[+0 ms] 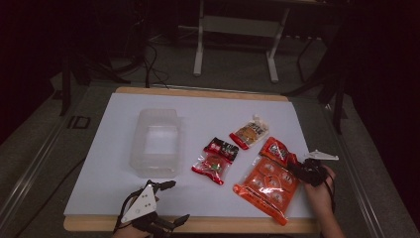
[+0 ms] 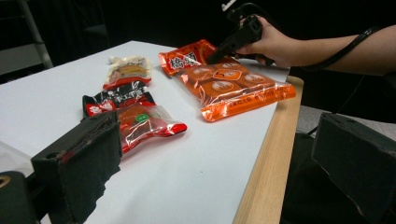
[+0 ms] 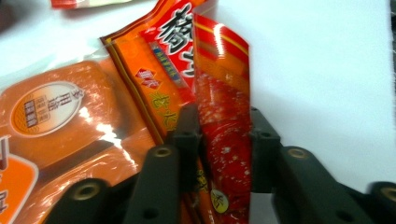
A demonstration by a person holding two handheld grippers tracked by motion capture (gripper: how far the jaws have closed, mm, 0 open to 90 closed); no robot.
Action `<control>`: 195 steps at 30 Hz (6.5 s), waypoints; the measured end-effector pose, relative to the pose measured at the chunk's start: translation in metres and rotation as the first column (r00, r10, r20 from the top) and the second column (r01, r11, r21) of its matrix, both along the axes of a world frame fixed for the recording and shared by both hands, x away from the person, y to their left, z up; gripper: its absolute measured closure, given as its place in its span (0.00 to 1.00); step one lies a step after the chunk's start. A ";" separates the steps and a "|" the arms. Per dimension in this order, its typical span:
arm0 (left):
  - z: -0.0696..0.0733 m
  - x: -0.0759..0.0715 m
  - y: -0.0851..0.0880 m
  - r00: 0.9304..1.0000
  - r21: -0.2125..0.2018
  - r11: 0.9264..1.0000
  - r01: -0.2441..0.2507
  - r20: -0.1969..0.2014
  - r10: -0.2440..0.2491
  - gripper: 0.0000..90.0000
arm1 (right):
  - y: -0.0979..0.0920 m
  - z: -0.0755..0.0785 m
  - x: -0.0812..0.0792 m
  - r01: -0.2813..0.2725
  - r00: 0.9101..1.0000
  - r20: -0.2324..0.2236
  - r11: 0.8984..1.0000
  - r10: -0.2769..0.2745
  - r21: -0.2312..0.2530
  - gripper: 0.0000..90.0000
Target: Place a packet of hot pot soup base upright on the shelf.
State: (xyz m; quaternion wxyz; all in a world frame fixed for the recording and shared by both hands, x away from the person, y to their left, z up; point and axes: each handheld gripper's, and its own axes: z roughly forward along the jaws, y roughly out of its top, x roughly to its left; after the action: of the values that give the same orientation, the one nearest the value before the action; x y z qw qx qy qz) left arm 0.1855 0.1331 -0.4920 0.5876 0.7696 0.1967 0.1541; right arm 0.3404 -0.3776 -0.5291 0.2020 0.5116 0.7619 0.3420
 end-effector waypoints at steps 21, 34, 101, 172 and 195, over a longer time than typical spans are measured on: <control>0.003 0.001 0.004 1.000 -0.022 1.000 -0.017 -0.018 0.016 0.03 | 0.007 0.040 -0.007 -0.056 0.998 0.035 0.998 0.056 -0.003 0.99; 0.004 0.002 0.006 0.999 -0.026 0.999 -0.028 -0.019 0.028 0.03 | 0.021 0.083 -0.024 -0.102 0.984 0.152 0.994 0.097 0.025 1.00; 0.075 0.030 0.001 1.000 -0.082 0.997 0.003 0.022 -0.001 0.03 | 0.126 0.217 -0.128 -0.573 0.687 0.507 0.817 0.520 -0.063 1.00; 0.105 0.065 -0.061 0.924 0.057 0.923 0.381 0.000 -0.382 0.80 | 0.151 0.213 -0.129 -0.714 0.607 0.504 0.700 0.614 0.007 0.95; 0.133 0.068 -0.042 0.982 0.010 0.984 0.180 0.061 -0.180 0.80 | 0.123 0.216 -0.119 -0.534 0.717 0.605 0.831 0.348 0.155 0.24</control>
State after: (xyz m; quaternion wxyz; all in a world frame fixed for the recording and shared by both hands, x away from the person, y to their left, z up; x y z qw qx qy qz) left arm 0.2535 0.0913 -0.3589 0.6033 0.7803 0.1077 0.1246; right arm 0.2214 -0.2548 -0.3128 0.2390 0.2166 0.7051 0.6315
